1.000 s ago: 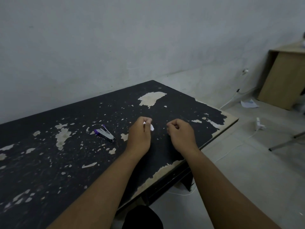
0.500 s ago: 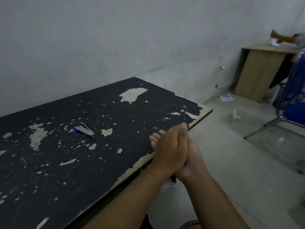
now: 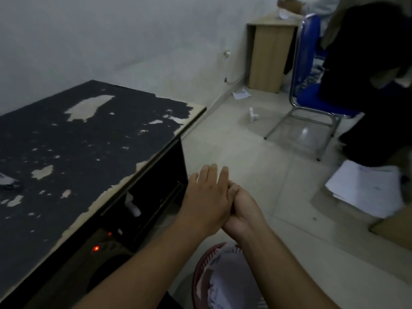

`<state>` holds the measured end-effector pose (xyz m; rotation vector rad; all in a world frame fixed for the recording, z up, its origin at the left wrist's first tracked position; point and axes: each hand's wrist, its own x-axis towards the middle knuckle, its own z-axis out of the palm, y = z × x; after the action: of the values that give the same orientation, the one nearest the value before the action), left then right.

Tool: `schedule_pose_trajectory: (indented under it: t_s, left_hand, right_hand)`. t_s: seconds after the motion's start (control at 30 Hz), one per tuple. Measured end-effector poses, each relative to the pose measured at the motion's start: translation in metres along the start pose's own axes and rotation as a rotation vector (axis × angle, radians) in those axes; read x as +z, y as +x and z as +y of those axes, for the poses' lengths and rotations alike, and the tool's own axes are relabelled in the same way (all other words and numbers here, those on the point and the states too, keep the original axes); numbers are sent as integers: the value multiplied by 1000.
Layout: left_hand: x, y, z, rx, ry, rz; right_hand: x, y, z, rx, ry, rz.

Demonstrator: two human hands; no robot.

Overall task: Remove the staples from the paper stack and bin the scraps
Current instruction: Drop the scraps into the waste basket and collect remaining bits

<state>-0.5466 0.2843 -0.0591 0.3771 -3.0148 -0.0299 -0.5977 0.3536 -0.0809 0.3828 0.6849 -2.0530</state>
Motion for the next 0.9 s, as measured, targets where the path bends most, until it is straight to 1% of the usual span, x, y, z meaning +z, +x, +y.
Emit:
schedule_pose_trajectory:
  t_s: [0.07, 0.17, 0.27, 0.33, 0.37, 0.43, 0.53, 0.6, 0.67, 0.73, 0.77, 0.83, 0.87, 0.9]
  left_hand:
    - [10, -4, 6, 78, -32, -12]
    - [31, -11, 5, 170, -51, 5]
    - [58, -25, 5, 206, -83, 6]
    - [80, -39, 6, 225, -115, -22]
    - [92, -46, 6, 223, -127, -47]
    - [114, -63, 6, 189, -170, -123]
    - [141, -80, 3, 133, -232, -247]
    - [152, -82, 1, 146, -250, -332]
    - [160, -80, -2, 160, -244, -364]
    - [166, -80, -5, 170, -207, -433]
    - [170, -81, -6, 180, -183, -479]
    - [175, -82, -10, 185, -169, -546]
    - [177, -82, -12, 176, -178, -559]
    - [179, -82, -14, 172, -192, -547]
  right_hand:
    - [-21, 3, -2, -20, -29, 114]
    - [-58, 7, -2, -137, -209, 302]
    - [-96, 6, 5, -249, -530, 448]
    - [-125, 6, 14, -316, -882, 530]
    - [-140, 7, 19, -353, -1068, 541]
    - [-170, 11, 33, -342, -1344, 509]
    - [-218, 23, 51, -252, -1653, 483]
    - [-241, 31, 60, -182, -1755, 481]
    - [-254, 39, 63, -105, -1723, 496]
    - [-261, 45, 65, -64, -1567, 539]
    - [-264, 47, 66, -41, -1409, 596]
    - [-266, 48, 66, 75, -1013, 688]
    - [-268, 46, 66, 115, -884, 669]
    - [-269, 45, 65, 131, -828, 621]
